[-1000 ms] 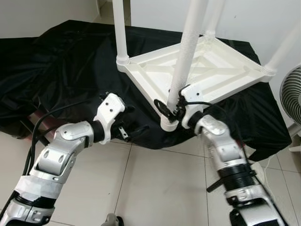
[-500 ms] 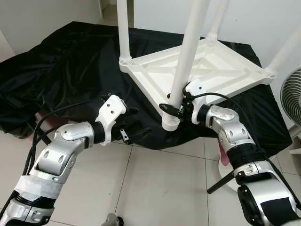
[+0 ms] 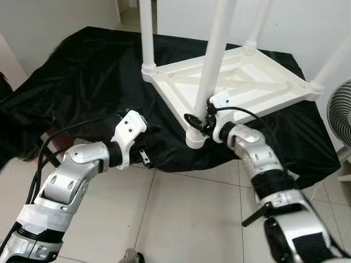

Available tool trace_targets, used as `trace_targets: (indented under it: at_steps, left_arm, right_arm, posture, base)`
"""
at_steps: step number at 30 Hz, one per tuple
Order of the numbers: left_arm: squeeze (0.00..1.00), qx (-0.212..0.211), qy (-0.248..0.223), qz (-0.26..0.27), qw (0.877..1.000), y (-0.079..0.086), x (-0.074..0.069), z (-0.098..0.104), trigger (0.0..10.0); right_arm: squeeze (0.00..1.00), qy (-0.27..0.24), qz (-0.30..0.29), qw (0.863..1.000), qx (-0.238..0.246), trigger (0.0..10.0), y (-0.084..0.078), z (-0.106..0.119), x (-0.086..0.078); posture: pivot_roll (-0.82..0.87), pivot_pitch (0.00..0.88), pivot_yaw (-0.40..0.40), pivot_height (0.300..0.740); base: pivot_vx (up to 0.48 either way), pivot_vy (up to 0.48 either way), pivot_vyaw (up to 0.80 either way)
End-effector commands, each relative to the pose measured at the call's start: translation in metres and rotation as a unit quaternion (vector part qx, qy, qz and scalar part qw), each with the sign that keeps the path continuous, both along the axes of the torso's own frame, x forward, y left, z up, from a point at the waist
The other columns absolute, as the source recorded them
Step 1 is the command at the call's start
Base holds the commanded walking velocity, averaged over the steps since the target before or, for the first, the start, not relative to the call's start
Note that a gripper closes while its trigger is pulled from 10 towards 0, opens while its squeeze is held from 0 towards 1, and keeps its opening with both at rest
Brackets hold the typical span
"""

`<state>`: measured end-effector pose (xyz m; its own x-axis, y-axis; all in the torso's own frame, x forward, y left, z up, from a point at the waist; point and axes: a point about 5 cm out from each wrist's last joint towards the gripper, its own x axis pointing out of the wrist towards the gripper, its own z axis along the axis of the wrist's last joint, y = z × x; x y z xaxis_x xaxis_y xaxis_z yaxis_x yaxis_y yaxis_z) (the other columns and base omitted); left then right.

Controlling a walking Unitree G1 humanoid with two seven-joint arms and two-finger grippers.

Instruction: Building children table

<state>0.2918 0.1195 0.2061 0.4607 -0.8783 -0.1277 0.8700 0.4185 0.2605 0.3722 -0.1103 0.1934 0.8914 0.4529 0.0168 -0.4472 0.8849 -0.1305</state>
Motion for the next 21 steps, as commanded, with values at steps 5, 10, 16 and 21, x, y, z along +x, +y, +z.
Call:
trace_targets:
  at_steps: [5,10,16,21]
  left_arm:
    - [0.0,0.003,0.005,-0.019,1.0,-0.001,-0.002,0.0,10.0]
    - [0.0,0.004,0.006,-0.021,1.0,-0.002,-0.002,0.0,10.0]
    - [0.0,0.004,0.007,-0.02,1.0,-0.001,-0.002,-0.001,10.0]
    - [0.0,0.005,0.007,-0.02,1.0,-0.001,-0.002,-0.001,10.0]
  right_arm:
    - [0.0,0.072,-0.204,0.975,0.057,0.0,-0.012,-0.041,-0.018]
    - [0.0,0.045,-0.279,0.956,0.083,0.0,-0.005,-0.041,-0.03]
    - [0.0,0.025,-0.242,0.967,0.08,0.7,0.012,-0.033,-0.029]
    - [1.0,0.018,-0.18,0.98,0.084,10.0,0.023,-0.026,-0.028]
  posture:
    - [-0.01,0.135,0.01,0.74]
    - [-0.01,0.135,0.01,0.74]
    - [-0.01,0.138,0.012,0.74]
    - [-0.01,0.138,0.012,0.74]
  base:
    - [0.0,0.0,0.0]
    - [0.0,0.0,0.0]
    - [0.0,0.0,0.0]
    - [0.0,0.0,0.0]
